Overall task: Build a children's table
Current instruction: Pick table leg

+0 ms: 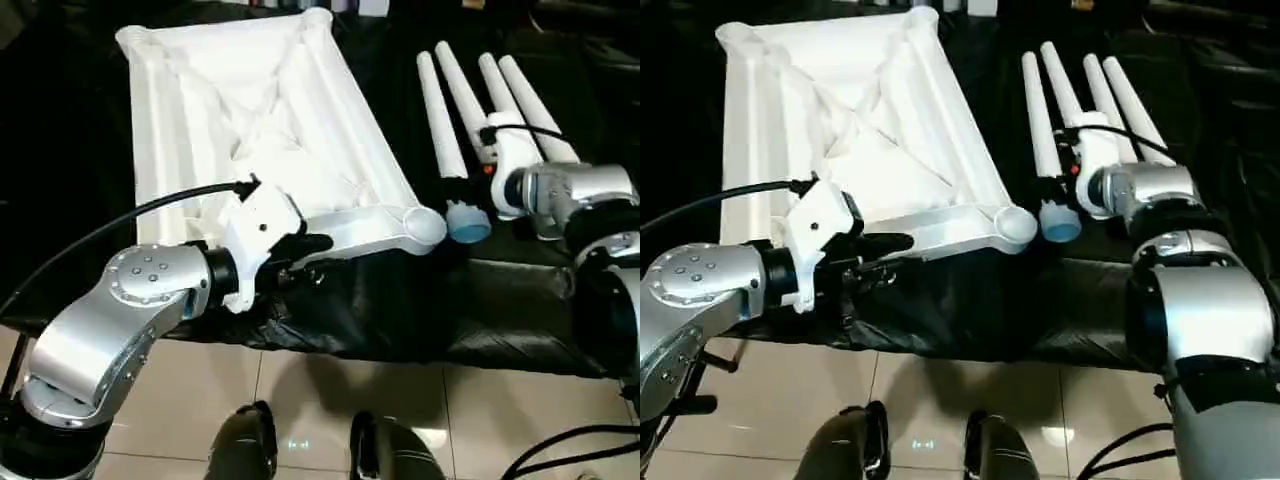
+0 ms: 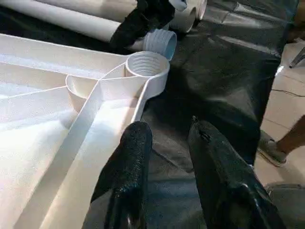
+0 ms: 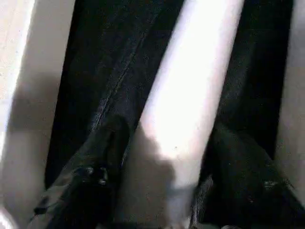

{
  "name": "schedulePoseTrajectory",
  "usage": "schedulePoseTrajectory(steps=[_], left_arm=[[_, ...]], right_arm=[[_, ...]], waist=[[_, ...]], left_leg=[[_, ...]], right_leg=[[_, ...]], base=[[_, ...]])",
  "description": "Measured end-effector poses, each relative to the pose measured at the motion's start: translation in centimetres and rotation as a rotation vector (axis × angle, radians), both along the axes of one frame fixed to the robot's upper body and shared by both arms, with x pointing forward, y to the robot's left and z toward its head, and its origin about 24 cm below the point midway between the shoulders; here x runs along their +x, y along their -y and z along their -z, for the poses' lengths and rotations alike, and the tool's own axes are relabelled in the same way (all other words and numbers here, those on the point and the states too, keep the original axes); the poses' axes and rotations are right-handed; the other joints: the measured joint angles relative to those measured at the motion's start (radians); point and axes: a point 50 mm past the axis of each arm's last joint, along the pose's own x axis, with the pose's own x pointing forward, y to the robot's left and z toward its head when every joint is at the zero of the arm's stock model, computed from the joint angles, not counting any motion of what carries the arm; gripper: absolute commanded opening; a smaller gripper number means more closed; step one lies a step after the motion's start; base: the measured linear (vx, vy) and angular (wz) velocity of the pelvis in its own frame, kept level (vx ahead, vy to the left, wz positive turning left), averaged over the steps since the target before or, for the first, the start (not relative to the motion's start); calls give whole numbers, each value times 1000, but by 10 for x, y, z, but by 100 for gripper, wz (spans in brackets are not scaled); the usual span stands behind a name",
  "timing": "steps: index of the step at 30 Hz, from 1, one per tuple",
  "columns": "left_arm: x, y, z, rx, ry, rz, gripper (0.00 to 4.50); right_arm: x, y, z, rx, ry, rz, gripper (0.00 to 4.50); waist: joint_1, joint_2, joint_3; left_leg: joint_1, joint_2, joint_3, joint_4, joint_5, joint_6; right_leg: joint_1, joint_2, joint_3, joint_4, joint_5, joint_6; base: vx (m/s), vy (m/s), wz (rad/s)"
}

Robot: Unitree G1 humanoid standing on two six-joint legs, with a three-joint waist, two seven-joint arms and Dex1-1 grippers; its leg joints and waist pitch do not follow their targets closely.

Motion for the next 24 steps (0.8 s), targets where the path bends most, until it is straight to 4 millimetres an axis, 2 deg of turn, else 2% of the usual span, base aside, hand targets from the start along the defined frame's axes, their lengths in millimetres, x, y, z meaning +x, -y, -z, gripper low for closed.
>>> schedulePoseTrajectory(steps=[5, 7, 10, 16, 20, 24], left_arm=[[0, 0, 0, 2, -11, 3, 152], [2, 0, -3, 2, 4, -4, 152], [7, 1, -7, -7, 32, -33, 152], [19, 3, -8, -36, 49, -102, 152], [19, 6, -9, -59, 46, -94, 152], [22, 11, -9, -107, 34, -120, 191]], right_arm=[[-3, 4, 4, 94, -12, 48, 233], [-3, 4, 4, 121, -12, 52, 209], [-4, 3, 5, 190, -18, 56, 200], [-6, -1, 4, 284, -31, 17, 191], [-6, 1, 1, 319, -23, 13, 189], [-7, 7, -2, 404, 21, 29, 189]], waist=[[8, 1, 0], [9, 1, -1], [7, 4, -2], [8, 12, -6], [9, 16, -8], [10, 16, -8]], left_leg=[[9, 0, 0, 0, 0, -1], [9, 0, 0, 0, 1, -1], [9, 0, 0, -1, 1, -1], [6, 0, 0, -7, 2, -4], [-4, 1, 0, -8, 7, 0], [-5, 1, 0, -7, 7, 0]], right_leg=[[11, 0, 0, -1, 0, 0], [11, 0, 0, -1, 0, 0], [11, 0, 0, -1, 0, 0], [5, 0, -1, -2, 0, 0], [-6, 0, -2, 1, 0, 0], [-7, 1, -3, 0, 0, 0]], base=[[0, 0, 0], [0, 0, 0], [0, 0, 0], [0, 0, 0], [0, 0, 0], [0, 0, 0]])
